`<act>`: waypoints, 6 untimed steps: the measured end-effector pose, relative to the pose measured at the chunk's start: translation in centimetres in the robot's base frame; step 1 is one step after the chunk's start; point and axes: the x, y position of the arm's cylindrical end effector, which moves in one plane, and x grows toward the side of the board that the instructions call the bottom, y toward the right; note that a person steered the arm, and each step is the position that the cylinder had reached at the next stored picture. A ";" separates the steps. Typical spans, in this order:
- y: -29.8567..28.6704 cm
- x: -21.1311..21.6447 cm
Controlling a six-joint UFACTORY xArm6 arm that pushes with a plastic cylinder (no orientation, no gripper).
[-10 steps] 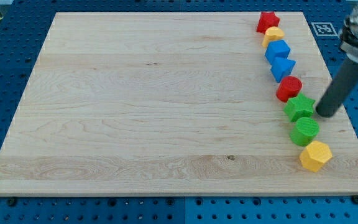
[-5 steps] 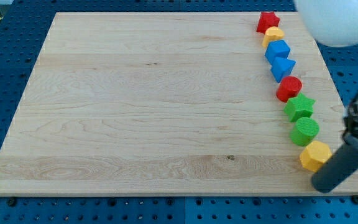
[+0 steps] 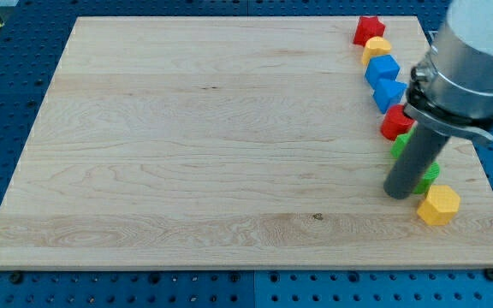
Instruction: Move your arm towards the green star
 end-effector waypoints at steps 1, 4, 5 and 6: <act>-0.4 -0.8; -2.9 -3.8; -2.7 -6.4; -1.7 -6.5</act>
